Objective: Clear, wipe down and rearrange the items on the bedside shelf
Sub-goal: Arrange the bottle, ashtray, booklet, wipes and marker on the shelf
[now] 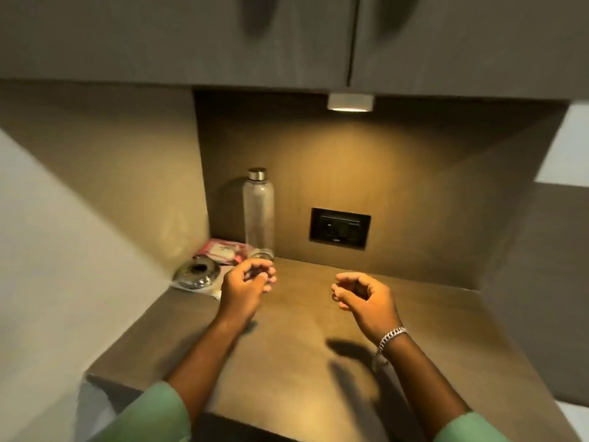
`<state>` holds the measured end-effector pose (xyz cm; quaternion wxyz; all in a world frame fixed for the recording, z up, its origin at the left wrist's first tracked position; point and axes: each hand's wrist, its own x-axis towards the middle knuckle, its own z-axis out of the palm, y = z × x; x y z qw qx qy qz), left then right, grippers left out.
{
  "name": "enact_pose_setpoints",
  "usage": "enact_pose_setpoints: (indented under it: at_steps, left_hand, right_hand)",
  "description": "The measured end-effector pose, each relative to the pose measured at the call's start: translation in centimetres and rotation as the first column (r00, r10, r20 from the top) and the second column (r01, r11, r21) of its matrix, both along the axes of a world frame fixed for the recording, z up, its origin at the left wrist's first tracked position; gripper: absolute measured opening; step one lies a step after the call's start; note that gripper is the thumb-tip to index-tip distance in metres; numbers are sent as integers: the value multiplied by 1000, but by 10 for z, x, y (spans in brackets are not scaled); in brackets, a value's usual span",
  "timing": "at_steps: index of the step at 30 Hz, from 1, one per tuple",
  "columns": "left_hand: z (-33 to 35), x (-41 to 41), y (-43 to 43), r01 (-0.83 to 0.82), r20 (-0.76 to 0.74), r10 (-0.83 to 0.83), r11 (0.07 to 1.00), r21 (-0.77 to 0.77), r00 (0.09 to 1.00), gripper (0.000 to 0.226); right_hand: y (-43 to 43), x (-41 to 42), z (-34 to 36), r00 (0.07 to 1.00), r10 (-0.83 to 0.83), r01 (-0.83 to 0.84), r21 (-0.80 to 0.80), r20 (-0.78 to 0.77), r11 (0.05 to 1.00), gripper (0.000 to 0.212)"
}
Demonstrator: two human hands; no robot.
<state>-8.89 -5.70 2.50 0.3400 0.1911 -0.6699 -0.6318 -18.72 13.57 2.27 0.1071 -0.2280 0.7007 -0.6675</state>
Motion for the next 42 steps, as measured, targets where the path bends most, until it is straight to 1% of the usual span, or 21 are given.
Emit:
enact_pose_setpoints:
  at_steps: [2,5,6,8,9,10,12,14,17,19,22,24,29,32,34,35,37,38,42]
  left_hand:
    - [9,-12,-52,-64,-10,64,998,-15,998,23]
    - [20,-38,-103,-43,46,43,999,-15,998,34]
    - [24,-47,-114,-10,57,8,1000,26,998,38]
    - [36,-61,-124,90,65,-105,976,196,992,44]
    - [41,-66,-127,155,59,-180,942,297,982,48]
    - [43,-69,-129,223,47,-258,900,374,965,53]
    - [42,-77,-134,312,35,-361,847,430,932,60]
    - [38,-84,-140,345,24,-397,826,445,918,62]
    - [28,-97,-134,407,0,-454,798,445,891,60]
    - [26,-104,-118,464,-26,-504,772,435,863,59]
    - [29,-125,-83,563,-34,-611,705,431,791,59]
    - [30,-144,-56,613,-38,-666,662,432,745,60]
    - [39,-190,34,700,-44,-780,534,474,624,69]
    - [45,-209,86,737,-26,-821,497,458,570,70]
    - [50,-215,114,745,-21,-844,462,482,536,68]
    - [50,-217,126,760,-33,-864,423,493,502,70]
    - [48,-229,147,804,-69,-892,368,467,448,74]
    - [46,-232,153,807,-71,-893,365,465,445,72]
    - [35,-240,171,794,-13,-885,411,449,466,68]
  right_hand:
    - [-50,-12,6,996,51,-50,-17,72,999,22]
    - [-119,-29,21,956,140,-114,-113,260,987,29]
    - [-140,-33,27,936,175,-137,-140,306,981,35]
    - [-171,-41,37,908,235,-181,-182,346,967,60]
    - [-184,-44,40,903,264,-210,-190,339,959,66]
    - [-194,-44,42,901,285,-232,-192,327,954,67]
    - [-206,-46,42,903,294,-248,-178,313,952,74]
    - [-206,-49,38,899,291,-252,-156,327,955,83]
    - [-185,-56,37,919,219,-187,-127,329,974,98]
    - [-162,-63,39,933,156,-116,-138,324,984,103]
    - [-116,-72,49,959,63,-21,-150,278,988,100]
    - [-83,-80,54,960,5,42,-162,278,986,100]
    - [3,-102,46,935,-149,212,-172,321,962,98]
    - [55,-118,43,913,-249,317,-177,325,932,92]
    - [80,-125,48,909,-277,341,-171,312,925,87]
    - [91,-127,48,909,-284,345,-170,304,923,86]
    - [109,-140,46,905,-315,374,-181,286,910,88]
    - [115,-145,43,899,-328,387,-176,291,905,88]
    - [141,-166,31,889,-326,394,-177,321,902,77]
